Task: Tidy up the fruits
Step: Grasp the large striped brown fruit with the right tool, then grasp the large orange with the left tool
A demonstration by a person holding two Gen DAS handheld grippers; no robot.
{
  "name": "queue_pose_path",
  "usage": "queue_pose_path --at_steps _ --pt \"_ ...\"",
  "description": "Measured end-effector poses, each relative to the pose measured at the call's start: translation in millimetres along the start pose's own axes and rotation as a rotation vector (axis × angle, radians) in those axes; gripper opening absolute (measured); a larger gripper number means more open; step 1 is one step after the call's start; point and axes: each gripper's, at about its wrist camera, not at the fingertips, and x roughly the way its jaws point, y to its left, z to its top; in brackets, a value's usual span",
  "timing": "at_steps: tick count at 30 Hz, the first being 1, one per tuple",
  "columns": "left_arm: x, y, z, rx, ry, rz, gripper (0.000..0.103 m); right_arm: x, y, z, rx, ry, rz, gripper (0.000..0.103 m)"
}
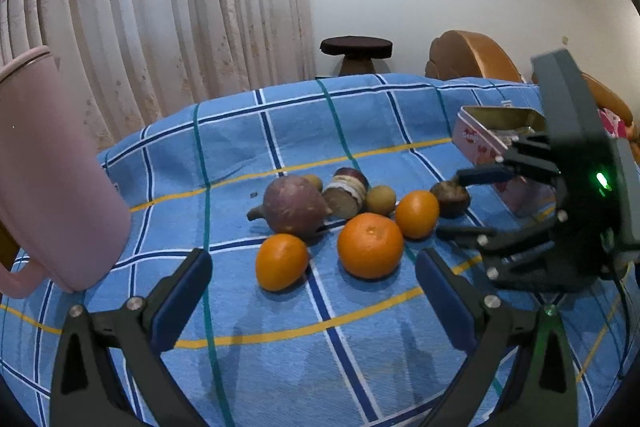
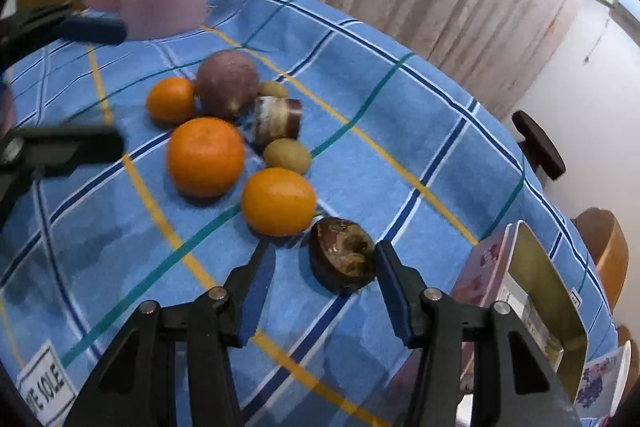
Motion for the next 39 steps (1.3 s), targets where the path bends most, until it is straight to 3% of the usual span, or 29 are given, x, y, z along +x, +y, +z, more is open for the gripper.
queue_pose_path --at_steps 4,6,12,18,22,26,32,33,35,37,39 --pt "2.6 2.0 -0.6 -0.007 0.007 0.001 0.103 11.1 -14.6 4.1 0.07 0.026 0.028 0.043" --pt "2.9 2.6 -0.7 -0.011 0.01 -0.001 0.103 11.2 -22.8 1.5 0.133 0.021 0.071 0.043" --pt "4.0 0.9 -1.0 0.006 0.005 -0.002 0.102 -6.8 -16.1 -11.5 0.219 -0.033 0.059 0.042" --pt "-1.1 -3.0 -0.6 -0.021 -0.021 -0.123 0.094 -62.3 -8.6 -37.0 0.332 -0.223 0.038 0.043" --pt "8.0 -16.6 0.2 -0.019 -0.002 -0.24 0.074 -83.3 -13.2 -54.1 0.391 -0.272 0.043 0.043" --pt "22.3 -36.8 2.9 0.04 0.014 -0.209 0.068 -84.8 -22.3 -54.9 0.42 -0.296 0.048 0.043" --pt "33.5 -39.8 11.4 0.034 0.012 -0.172 0.062 -79.3 -26.3 -59.1 0.443 -0.284 0.08 0.043" --pt "32.7 -38.4 12.1 0.03 0.015 -0.172 0.059 -78.6 -26.2 -58.8 0.442 -0.281 0.078 0.043" --pt "24.5 -33.3 13.3 0.017 0.009 -0.214 0.044 -78.7 -26.4 -59.2 0.442 -0.28 0.078 0.043" --pt "13.7 -29.8 14.7 0.022 -0.024 -0.223 0.045 -80.1 -27.4 -59.7 0.444 -0.285 0.076 0.043" --pt "12.4 -27.8 14.5 0.022 -0.03 -0.194 0.053 -82.1 -29.6 -59.4 0.451 -0.294 0.078 0.043"
